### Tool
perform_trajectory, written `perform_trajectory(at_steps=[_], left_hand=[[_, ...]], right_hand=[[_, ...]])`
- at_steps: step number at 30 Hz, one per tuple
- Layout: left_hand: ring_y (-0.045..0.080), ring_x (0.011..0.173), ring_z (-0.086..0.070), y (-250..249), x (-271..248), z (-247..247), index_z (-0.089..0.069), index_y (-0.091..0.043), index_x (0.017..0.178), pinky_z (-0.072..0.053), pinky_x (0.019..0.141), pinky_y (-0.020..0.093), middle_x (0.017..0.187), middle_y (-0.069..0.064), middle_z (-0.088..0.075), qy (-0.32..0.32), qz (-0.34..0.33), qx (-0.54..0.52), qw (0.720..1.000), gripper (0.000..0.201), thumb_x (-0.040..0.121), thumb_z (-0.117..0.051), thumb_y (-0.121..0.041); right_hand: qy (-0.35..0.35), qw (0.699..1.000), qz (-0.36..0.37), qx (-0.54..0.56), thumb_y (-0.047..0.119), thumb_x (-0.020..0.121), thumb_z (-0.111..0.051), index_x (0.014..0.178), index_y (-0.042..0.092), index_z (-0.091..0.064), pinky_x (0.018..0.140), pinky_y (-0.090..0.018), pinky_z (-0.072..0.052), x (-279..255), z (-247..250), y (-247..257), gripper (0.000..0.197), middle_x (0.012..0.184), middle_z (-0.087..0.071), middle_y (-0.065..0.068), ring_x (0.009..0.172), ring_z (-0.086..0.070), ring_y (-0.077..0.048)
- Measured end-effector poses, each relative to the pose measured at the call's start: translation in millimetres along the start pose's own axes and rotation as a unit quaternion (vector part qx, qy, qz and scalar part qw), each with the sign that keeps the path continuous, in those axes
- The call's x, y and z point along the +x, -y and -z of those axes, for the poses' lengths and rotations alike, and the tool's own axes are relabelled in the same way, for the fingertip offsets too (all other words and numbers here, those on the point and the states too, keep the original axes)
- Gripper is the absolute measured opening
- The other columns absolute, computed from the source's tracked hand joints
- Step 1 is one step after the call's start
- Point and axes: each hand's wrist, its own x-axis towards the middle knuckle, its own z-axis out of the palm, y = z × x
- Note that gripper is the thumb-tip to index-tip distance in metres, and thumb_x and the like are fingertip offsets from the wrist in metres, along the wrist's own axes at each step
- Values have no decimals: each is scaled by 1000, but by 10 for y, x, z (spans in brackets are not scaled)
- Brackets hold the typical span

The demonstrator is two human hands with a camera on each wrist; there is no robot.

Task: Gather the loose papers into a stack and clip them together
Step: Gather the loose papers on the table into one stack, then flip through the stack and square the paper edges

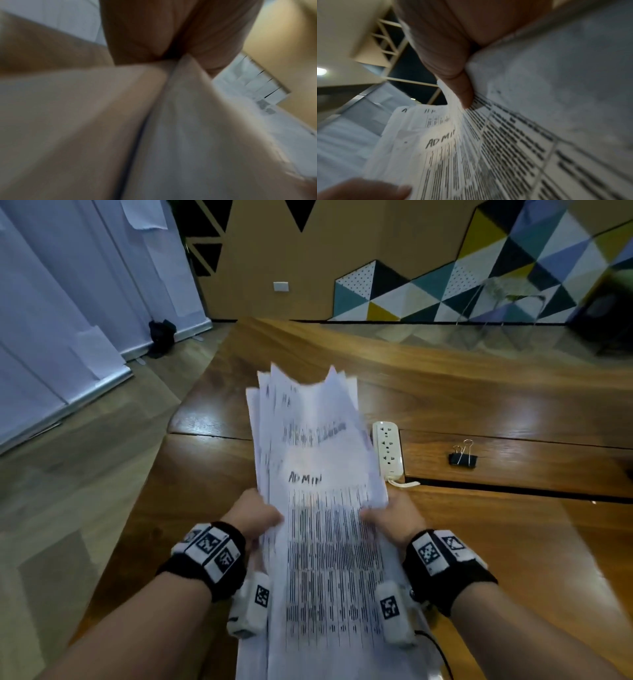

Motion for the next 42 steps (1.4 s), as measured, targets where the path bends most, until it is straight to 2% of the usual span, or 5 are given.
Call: perform_trajectory(at_steps=[12, 17, 23, 33, 42], left_hand=[[11, 93, -74, -1112, -1371, 470, -78, -33, 84, -58, 80, 27, 91, -10, -79, -40, -485, -173, 856, 25, 66, -86, -17], [20, 102, -72, -677, -1206, 328, -76, -25, 101, -57, 89, 40, 106, 1, -77, 6, -427, -167, 888, 44, 59, -90, -26], [27, 96, -74, -358, -964, 172, -72, -11, 106, -55, 91, 52, 103, 9, -77, 21, -303, -211, 929, 80, 37, -93, -45], [30, 85, -75, -463, -878, -20, -71, -8, 92, -60, 80, 47, 87, 8, -79, 10, -316, -242, 917, 16, 78, -73, -1], [35, 102, -70, -399, -698, 141, -73, -16, 102, -53, 89, 61, 107, 16, -74, 90, -338, -202, 915, 59, 49, -93, -29]], right_hand=[[-181, 869, 437, 145, 7, 86, -67, 102, -1, -62, 68, -14, -50, -1069, 800, 1076, 19, 95, -69, -21, 79, -65, -18], [-81, 916, 346, 186, -6, 82, -64, 113, 34, -54, 69, -6, -50, -946, 736, 514, 51, 98, -71, 21, 91, -65, 13], [-35, 938, 282, 200, 21, 62, -86, 119, 31, -60, 87, -22, -55, -749, 633, 34, 63, 114, -71, 7, 108, -66, -8], [-63, 948, 202, 236, -4, 81, -68, 113, 20, -59, 82, -31, -55, -564, 493, -24, 41, 103, -68, 6, 103, -65, -14], [1, 943, 215, 254, 27, 43, -93, 108, 22, -64, 81, -36, -59, -620, 631, -34, 71, 102, -75, 1, 98, -70, -18]])
